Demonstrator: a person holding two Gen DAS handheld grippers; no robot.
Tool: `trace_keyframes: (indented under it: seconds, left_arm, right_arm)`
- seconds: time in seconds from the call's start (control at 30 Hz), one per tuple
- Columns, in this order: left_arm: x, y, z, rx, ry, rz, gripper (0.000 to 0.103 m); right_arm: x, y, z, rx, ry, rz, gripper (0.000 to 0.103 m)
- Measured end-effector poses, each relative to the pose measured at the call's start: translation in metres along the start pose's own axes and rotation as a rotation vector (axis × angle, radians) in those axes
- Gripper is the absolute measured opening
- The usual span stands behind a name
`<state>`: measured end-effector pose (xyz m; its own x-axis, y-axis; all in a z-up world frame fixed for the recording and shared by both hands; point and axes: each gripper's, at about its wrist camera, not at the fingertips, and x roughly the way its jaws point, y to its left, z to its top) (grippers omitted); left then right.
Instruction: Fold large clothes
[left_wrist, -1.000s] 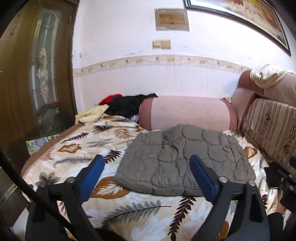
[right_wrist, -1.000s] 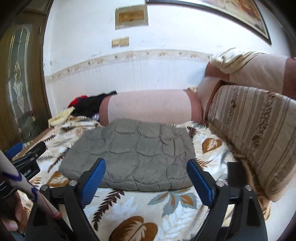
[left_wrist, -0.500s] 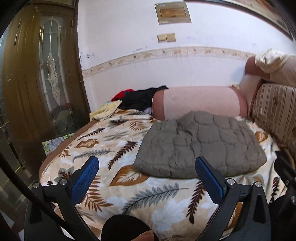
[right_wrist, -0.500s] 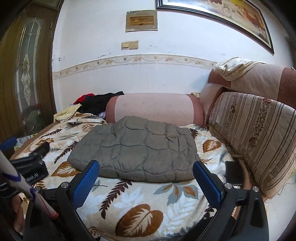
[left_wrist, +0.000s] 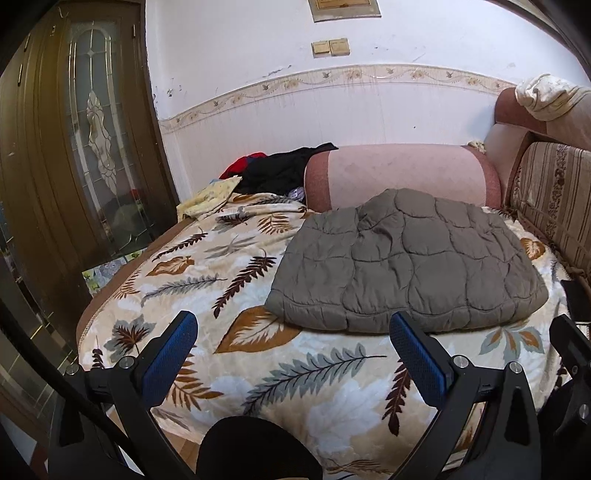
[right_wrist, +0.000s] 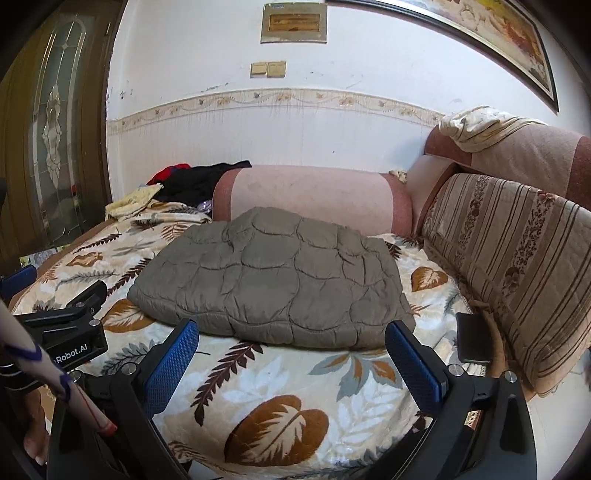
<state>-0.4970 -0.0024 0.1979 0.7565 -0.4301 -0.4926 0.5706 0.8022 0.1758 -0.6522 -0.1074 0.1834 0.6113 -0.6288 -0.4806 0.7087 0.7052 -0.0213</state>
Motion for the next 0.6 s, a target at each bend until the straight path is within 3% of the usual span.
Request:
trace_keyframes:
  seconds: [0.6]
  left_arm:
    - [0.013,0.001,-0.006,-0.007,0.031,0.005,0.103]
  right_arm:
    - [0.009,0.006,-0.007,-0.023,0.023,0.003,0.103]
